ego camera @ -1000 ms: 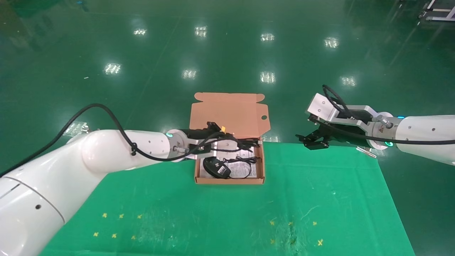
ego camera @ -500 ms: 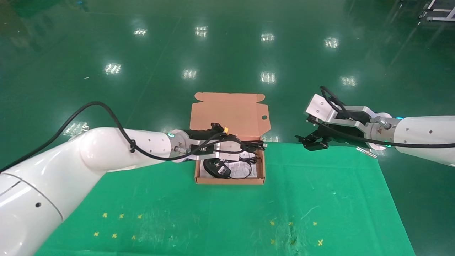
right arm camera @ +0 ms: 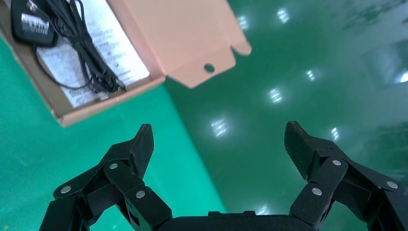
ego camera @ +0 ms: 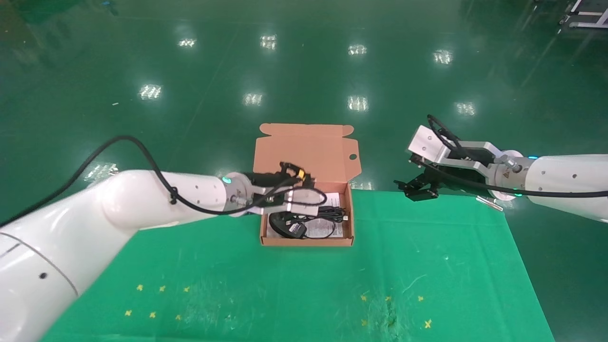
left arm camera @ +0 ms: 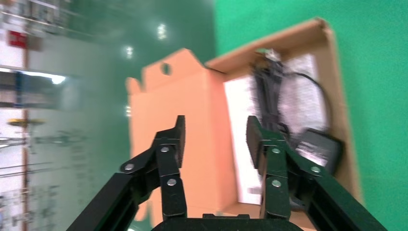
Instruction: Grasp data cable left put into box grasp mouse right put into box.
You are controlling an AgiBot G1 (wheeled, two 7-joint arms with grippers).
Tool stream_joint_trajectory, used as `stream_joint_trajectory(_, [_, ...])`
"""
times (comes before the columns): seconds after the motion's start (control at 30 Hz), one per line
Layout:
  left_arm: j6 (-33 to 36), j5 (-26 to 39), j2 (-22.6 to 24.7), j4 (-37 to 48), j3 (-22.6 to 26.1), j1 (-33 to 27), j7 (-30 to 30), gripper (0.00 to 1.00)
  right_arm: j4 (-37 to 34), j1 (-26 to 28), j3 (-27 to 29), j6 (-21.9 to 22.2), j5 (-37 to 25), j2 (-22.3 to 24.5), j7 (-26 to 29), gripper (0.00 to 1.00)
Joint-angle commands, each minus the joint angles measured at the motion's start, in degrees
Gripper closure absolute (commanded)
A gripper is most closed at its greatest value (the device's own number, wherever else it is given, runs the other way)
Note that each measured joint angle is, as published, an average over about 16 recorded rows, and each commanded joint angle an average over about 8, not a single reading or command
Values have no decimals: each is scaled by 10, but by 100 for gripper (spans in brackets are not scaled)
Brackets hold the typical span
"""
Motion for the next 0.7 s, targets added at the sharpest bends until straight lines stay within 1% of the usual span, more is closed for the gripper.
stream_joint_trajectory(0.03, [-5,1,-5,-12,1,-4,0,0,3,0,2,4,2,0,-1,0])
stream_joint_trajectory(0.2, [-33,4,-16,-12,-10,-38,-18,0,17,18,1,9,-20,8,-17,0])
stream_joint_trajectory(0.4, [-49,-5,-28,-11,-26,-54,-33,0,25,31,2,0,-38,11,-29,0])
stream_joint_trajectory(0.5, [-37,-20,-41,-20,-41,-48,-41,0,29,24,15,-16,-29,15,-33,0])
stream_joint_trajectory(0.7, [19,-68,-78,-54,-82,-13,-65,0,43,-13,67,-67,21,26,-43,0])
